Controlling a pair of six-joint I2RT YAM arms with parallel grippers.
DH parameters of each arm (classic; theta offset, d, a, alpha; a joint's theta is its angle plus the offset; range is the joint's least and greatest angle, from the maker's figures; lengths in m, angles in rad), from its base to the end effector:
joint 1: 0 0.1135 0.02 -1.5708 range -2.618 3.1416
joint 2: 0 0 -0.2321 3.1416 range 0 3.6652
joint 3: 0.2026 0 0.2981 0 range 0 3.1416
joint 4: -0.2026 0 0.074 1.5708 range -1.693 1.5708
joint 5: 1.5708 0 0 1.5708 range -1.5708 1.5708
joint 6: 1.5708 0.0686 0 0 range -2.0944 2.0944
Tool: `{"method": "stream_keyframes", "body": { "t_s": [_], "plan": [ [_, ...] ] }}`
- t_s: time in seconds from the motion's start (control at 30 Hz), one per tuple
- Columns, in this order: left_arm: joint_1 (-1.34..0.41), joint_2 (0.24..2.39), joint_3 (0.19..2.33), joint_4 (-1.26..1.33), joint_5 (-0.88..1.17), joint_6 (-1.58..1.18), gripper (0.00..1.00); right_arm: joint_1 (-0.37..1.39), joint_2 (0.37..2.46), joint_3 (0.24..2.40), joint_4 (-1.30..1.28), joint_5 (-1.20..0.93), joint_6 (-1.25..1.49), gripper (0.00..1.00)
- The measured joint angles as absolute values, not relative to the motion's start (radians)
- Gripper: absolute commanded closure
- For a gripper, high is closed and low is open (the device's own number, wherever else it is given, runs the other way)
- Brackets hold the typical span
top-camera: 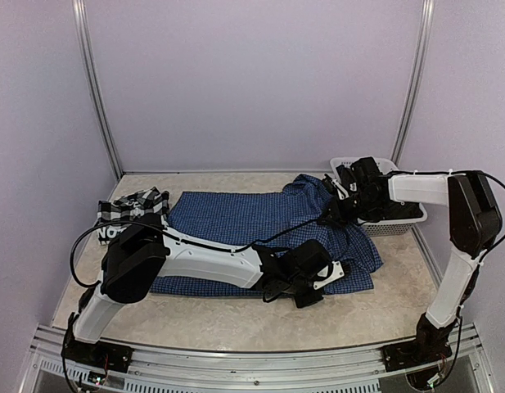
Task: Fold and stack the long sleeve shirts
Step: Pass from the right arm to the left
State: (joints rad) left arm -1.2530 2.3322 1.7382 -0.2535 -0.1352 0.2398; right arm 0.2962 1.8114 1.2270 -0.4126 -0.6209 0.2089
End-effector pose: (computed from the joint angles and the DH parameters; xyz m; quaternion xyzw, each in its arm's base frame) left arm 0.1805 -0.5192 0.0614 0.6161 0.7013 -0.1160 0.3393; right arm 0.3924 0.1615 0.1188 -0.1262 0.9086 0.3510 0.1877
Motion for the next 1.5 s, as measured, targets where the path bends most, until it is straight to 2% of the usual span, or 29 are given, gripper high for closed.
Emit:
{"method": "stream_keyframes", "body": {
  "t_s": [0.37, 0.53, 0.7, 0.87, 0.93, 1.13, 1.5],
  "plan": [
    [-1.236, 2.332, 1.738, -0.253, -0.03, 0.223, 0.89, 0.296, 1.821, 1.227, -0.412, -0.625, 0.208, 0.99],
    [-1.219, 2.332, 1.738, -0.253, -0.003, 0.21, 0.9, 0.296, 1.821, 1.225, -0.41, -0.625, 0.208, 0.99],
    [-1.214, 2.332, 1.738, -0.253, -0.003, 0.208, 0.99, 0.296, 1.821, 1.22, -0.405, -0.627, 0.207, 0.99],
    [-1.214, 2.332, 1.738, -0.252, -0.003, 0.208, 1.0, 0.296, 1.821, 1.217, -0.405, -0.628, 0.207, 0.98],
    [-1.213, 2.332, 1.738, -0.25, -0.003, 0.207, 1.0, 0.296, 1.821, 1.217, -0.405, -0.628, 0.207, 0.94],
    [-1.213, 2.302, 1.676, -0.216, -0.013, 0.214, 1.0, 0.296, 1.821, 1.216, -0.406, -0.627, 0.205, 0.71],
    [-1.188, 2.02, 1.489, -0.259, -0.113, 0.316, 1.0, 0.296, 1.766, 1.216, -0.43, -0.612, 0.201, 0.35]
  ]
}}
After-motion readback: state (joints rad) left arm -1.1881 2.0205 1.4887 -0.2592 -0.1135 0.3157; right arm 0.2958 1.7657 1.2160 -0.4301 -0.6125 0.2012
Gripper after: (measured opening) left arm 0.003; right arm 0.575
